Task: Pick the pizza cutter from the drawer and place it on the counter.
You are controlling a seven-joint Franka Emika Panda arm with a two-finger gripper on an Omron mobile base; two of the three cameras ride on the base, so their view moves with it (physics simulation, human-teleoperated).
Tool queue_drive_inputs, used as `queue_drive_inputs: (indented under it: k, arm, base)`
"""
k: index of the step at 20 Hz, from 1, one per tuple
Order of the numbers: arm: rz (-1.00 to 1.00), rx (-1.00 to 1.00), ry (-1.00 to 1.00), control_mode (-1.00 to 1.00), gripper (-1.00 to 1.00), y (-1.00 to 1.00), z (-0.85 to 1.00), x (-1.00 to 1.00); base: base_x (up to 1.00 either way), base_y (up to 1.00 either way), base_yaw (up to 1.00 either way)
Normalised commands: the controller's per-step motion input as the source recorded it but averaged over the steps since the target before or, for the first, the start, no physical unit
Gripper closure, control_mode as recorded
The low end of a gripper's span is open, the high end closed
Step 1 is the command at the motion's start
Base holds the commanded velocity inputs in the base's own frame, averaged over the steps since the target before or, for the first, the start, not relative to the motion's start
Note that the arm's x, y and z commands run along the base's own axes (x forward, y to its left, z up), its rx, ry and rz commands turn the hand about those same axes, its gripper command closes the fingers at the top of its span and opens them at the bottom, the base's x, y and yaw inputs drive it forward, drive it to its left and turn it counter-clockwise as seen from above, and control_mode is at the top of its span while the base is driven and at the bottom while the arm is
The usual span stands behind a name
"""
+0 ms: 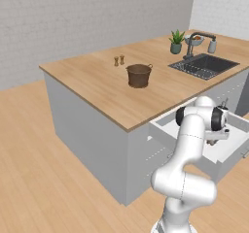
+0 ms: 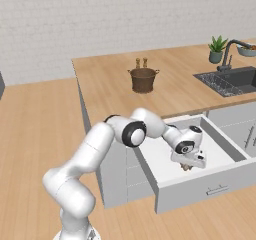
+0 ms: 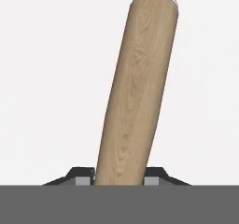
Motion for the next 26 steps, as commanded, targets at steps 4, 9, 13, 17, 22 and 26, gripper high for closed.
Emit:
queue_drive_inputs:
  k: [4,9,13,17,22,26]
  arm:
    - [0.0,0.01,-0.02,-1.0,1.0,-0.01,0.21,-0.11]
    - [-0.02,0.09,-0.15,-1.0,1.0,0.12,0.87,-0.06]
    - [-0.04,0.12,-0.32,-1.0,1.0,0.38,1.0,-0.13]
    - [-0.07,0.08,-0.33,-1.0,1.0,0.6,1.0,-0.01]
    - [-0.07,0.0,-0.27,-1.0,1.0,0.98,1.0,0.12]
    - [-0.09,-0.07,-0.07,-1.0,1.0,1.0,1.0,0.32]
  base:
    - [0.0,0.0,0.0]
    - [0.0,0.0,0.0]
    - [0.0,0.0,0.0]
    - [0.0,0.0,0.0]
    - [0.0,0.0,0.0]
    - [0.0,0.0,0.0]
